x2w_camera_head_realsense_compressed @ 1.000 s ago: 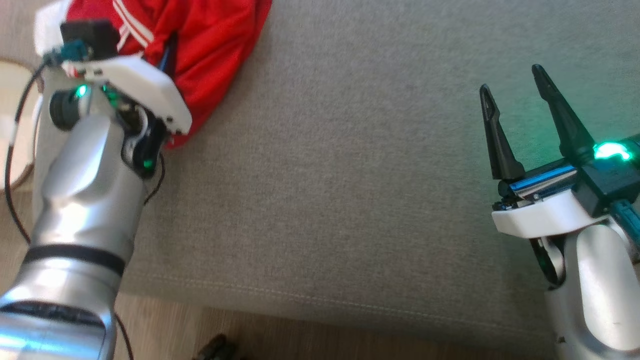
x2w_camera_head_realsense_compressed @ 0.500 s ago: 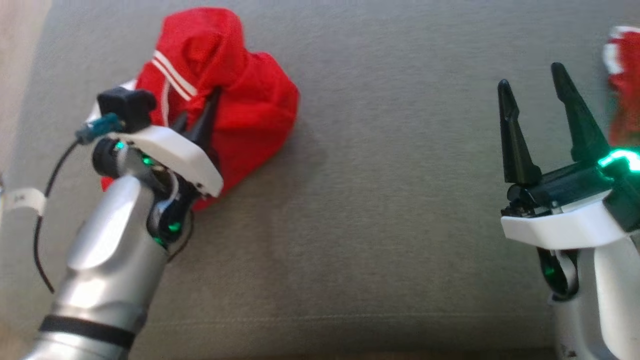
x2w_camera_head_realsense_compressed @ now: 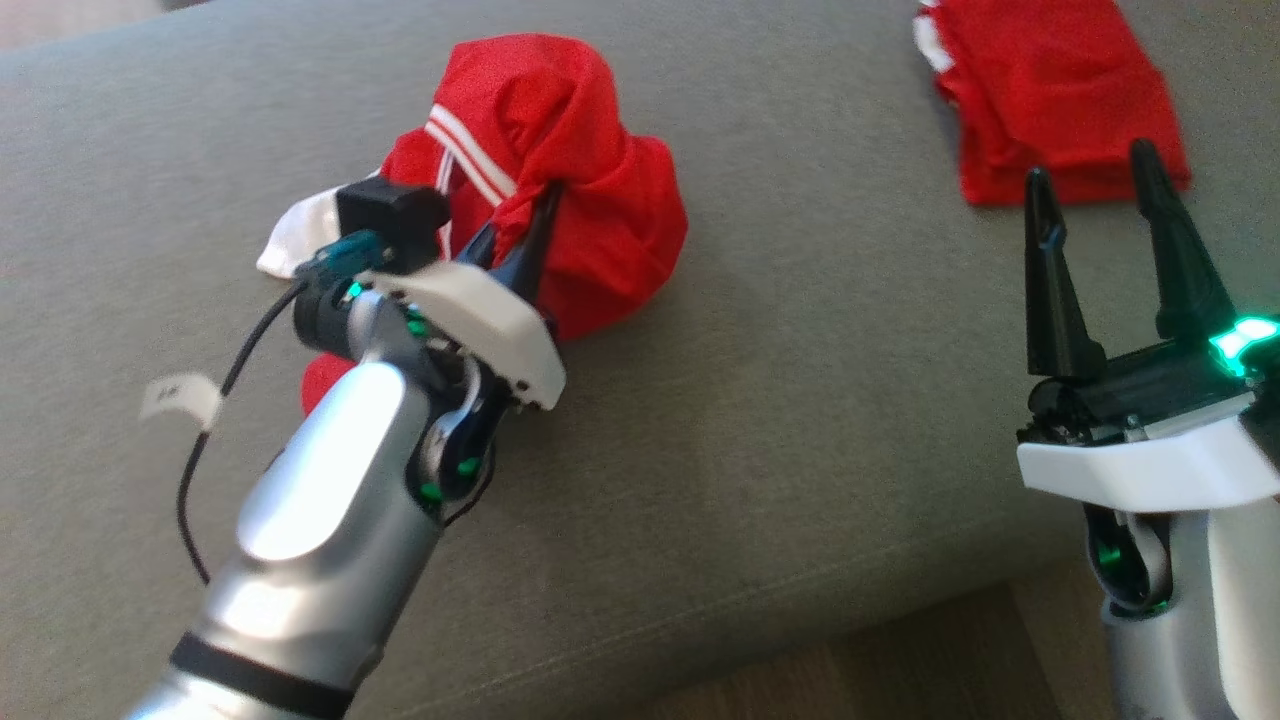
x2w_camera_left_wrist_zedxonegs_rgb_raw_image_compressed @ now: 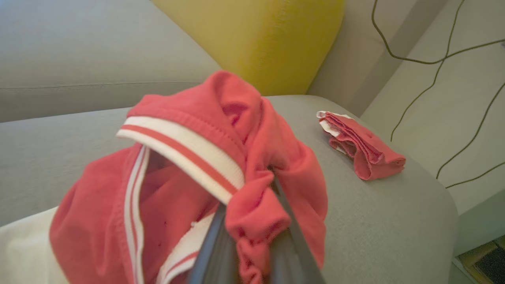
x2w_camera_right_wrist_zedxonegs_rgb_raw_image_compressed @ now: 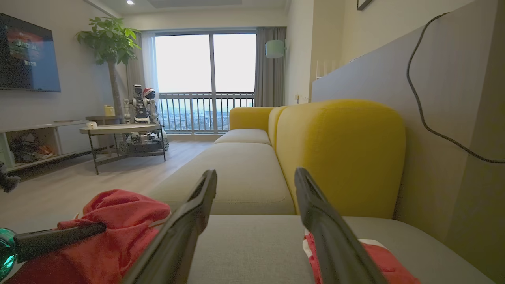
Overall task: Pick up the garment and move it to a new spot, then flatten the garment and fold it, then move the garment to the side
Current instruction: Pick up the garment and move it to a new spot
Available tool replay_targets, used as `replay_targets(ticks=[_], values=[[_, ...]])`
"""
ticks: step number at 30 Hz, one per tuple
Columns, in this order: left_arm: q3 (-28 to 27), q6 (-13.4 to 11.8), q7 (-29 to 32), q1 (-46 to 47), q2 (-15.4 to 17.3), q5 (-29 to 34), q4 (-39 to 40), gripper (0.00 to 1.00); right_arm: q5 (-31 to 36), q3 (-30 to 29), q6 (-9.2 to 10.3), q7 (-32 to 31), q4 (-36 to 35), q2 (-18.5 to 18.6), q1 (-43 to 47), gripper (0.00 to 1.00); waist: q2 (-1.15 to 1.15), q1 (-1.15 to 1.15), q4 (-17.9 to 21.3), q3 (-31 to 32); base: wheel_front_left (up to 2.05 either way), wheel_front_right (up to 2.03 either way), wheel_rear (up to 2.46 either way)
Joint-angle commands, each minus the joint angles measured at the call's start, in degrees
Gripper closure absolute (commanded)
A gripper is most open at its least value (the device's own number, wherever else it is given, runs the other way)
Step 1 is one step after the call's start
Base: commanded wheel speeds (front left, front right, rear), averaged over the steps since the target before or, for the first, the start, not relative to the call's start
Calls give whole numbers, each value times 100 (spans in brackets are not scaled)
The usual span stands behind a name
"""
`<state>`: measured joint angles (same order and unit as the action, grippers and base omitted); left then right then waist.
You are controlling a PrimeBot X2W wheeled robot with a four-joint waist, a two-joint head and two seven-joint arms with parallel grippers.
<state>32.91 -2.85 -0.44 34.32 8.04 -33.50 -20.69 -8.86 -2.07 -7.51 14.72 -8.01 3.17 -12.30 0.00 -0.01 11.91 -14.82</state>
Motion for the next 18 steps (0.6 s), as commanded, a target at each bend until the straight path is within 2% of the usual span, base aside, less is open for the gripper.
replay_targets(ticks=[1,6,7,8,13,18], values=[[-160,-57,14,389,51,62,157,100,-57,120,2,28,-225,-29,-152,0,0,1,311,-204,0,0,0],[228,-82,-201,681,-12,566,-367,100,-173,190,2,28,-203,-29,-197,0,0,1,516,-401,0,0,0],[290,-65,-254,702,-32,622,-503,58,-182,205,2,28,-190,-29,-205,0,0,1,533,-421,0,0,0],[344,-41,-311,711,-63,655,-612,0,-191,215,2,28,-177,-29,-208,0,0,1,539,-430,0,0,0],[446,33,-797,663,-230,665,-751,0,-162,229,2,28,-91,-29,-143,0,0,1,368,-341,0,0,0],[438,-120,-1213,405,-226,752,-523,0,-108,322,2,28,52,-29,-28,0,0,1,20,-63,0,0,0]])
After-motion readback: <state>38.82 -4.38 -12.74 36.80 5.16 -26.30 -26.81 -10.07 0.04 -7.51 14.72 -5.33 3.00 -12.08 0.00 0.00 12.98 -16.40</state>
